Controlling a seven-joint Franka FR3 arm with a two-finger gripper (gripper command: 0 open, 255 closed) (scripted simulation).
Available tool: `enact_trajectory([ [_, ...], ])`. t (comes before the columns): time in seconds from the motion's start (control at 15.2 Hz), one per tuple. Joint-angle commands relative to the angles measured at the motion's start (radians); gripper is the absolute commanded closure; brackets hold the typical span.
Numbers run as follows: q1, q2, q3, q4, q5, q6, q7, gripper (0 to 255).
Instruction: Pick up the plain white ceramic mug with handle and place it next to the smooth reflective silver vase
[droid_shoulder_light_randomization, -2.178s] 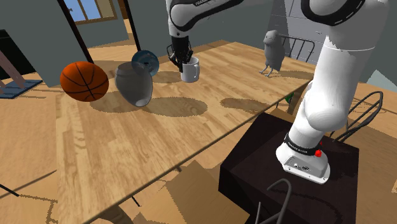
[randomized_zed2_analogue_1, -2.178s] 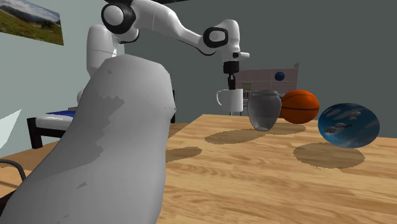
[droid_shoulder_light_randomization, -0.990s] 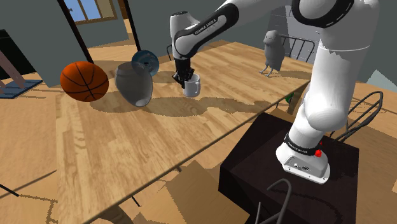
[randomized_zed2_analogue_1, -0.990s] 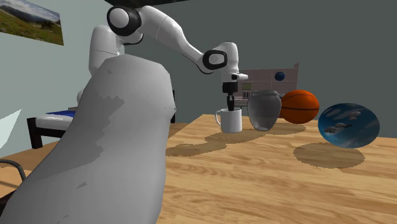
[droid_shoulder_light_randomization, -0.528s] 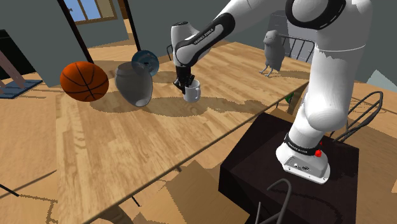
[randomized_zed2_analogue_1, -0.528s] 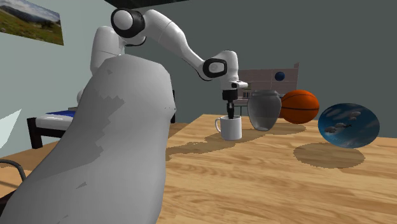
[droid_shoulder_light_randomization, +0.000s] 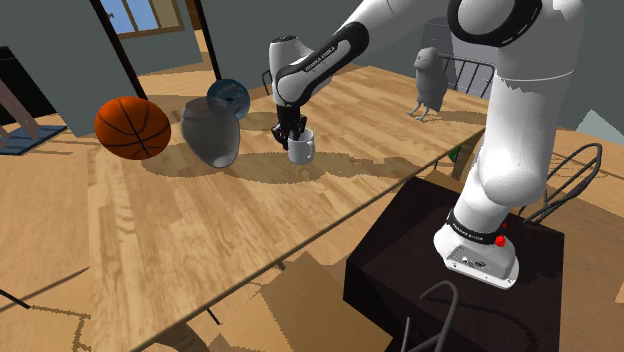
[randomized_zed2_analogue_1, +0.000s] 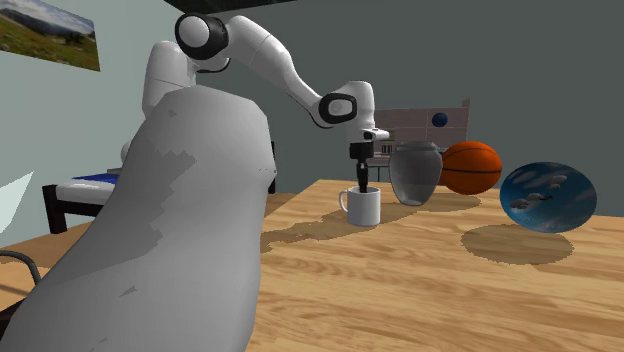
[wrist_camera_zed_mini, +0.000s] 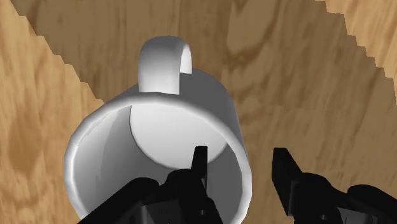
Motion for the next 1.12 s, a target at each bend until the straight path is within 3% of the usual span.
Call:
enact_trajectory([
  [0.0,0.0,0.0,0.0,0.0,0.0,0.0,0.0,0],
  [0.26,0.0,0.0,0.0,0.0,0.0,0.0,0.0,0],
  [0.53,0.003,-0.066,0.0,0.047,-0.003,-0.112,0.002,0],
  [1.06,0.003,-0.066,0.0,0.046,-0.003,-0.112,0.002,0],
])
